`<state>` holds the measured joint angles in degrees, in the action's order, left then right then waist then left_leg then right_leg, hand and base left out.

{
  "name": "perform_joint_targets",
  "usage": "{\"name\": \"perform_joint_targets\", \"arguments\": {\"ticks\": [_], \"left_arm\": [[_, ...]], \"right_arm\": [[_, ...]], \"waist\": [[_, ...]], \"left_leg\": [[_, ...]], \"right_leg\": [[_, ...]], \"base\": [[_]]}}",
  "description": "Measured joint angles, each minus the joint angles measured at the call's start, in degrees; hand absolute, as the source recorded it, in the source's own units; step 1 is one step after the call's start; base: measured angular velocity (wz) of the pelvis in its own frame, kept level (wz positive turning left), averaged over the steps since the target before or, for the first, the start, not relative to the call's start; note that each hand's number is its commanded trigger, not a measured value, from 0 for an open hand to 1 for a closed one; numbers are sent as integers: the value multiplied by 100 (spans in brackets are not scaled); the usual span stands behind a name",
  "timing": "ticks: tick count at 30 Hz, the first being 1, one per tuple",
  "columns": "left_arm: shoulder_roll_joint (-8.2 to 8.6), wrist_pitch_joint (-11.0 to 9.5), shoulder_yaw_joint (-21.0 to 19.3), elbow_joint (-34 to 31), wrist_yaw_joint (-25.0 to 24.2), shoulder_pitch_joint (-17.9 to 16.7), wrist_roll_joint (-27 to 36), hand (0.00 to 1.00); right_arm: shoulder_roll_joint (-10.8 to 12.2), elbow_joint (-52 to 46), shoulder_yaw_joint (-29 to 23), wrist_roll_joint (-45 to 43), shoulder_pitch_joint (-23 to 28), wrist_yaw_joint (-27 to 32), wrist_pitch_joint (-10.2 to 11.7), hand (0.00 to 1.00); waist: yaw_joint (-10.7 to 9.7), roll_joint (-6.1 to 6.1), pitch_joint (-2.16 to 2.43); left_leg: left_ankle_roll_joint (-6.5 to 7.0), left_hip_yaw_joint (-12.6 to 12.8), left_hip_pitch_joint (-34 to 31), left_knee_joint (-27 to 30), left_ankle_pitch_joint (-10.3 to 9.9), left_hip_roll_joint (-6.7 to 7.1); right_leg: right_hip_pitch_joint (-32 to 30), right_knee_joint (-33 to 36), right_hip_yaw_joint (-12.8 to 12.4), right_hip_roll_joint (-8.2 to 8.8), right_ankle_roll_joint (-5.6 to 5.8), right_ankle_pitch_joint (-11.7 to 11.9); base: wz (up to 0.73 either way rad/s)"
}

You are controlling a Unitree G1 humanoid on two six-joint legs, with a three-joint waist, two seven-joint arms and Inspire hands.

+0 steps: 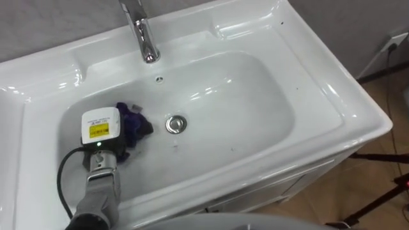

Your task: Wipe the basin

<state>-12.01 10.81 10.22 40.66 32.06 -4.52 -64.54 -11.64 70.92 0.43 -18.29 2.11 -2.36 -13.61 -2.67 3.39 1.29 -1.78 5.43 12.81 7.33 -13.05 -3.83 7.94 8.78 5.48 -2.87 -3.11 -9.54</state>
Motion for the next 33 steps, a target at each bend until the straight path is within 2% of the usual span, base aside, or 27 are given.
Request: {"name": "perform_joint_targets", "arguments": {"ticks": [4,7,10,15,17,19,23,26,33], "left_arm": [[24,-82,-71,-2,2,24,142,100],[37,-193,-149,-4,9,39,265,100],[35,-247,-167,-13,11,86,457,100],[36,-496,-209,-31,-4,281,764,100],[39,-598,-296,-75,-6,292,761,100],[37,-621,-345,-250,-8,278,760,100],[37,-614,-453,-846,-21,220,759,100],[22,-608,-561,-1125,-22,220,760,100],[-224,-679,-568,-2630,-12,221,979,100]], "right_arm": [[4,1,7,0,-118,45,64,0],[8,0,20,10,-112,55,240,0],[8,-14,70,320,-103,49,288,0],[21,95,222,718,-75,172,537,0],[36,99,226,813,-71,200,596,0],[56,92,249,981,-53,227,669,0],[60,82,285,1107,-47,232,794,0],[50,142,289,1227,-47,254,935,0],[14,322,536,1358,-122,301,1117,0]], "waist": [[-3,-8,-5],[-4,-12,-9],[-23,-20,-15],[-44,-35,-66],[-47,-38,-70],[-55,-68,-113],[-23,-117,-163],[-45,-111,-160],[-15,-42,-149]], "left_leg": [[0,-89,-7,-1,0,1],[0,-87,-23,1,0,14],[0,-100,-51,14,0,34],[0,-253,-143,29,0,67],[0,-259,-190,44,0,67],[0,-307,-249,56,0,64],[-1,-422,-463,161,0,68],[-1,-524,-520,163,-1,67],[-1,-569,-533,140,-1,80]], "right_leg": [[7,0,65,0,0,0],[9,-13,97,-2,-13,-9],[4,-21,143,45,-27,-29],[-8,-30,312,91,-5,-41],[-7,-87,343,88,1,-34],[-22,-112,404,87,-3,-30],[-153,-108,488,90,-10,-27],[-141,-106,578,104,-9,-25],[-130,-108,602,131,-7,-25]], "base": [[7],[4],[7],[18],[12],[20],[16],[17],[6]]}}
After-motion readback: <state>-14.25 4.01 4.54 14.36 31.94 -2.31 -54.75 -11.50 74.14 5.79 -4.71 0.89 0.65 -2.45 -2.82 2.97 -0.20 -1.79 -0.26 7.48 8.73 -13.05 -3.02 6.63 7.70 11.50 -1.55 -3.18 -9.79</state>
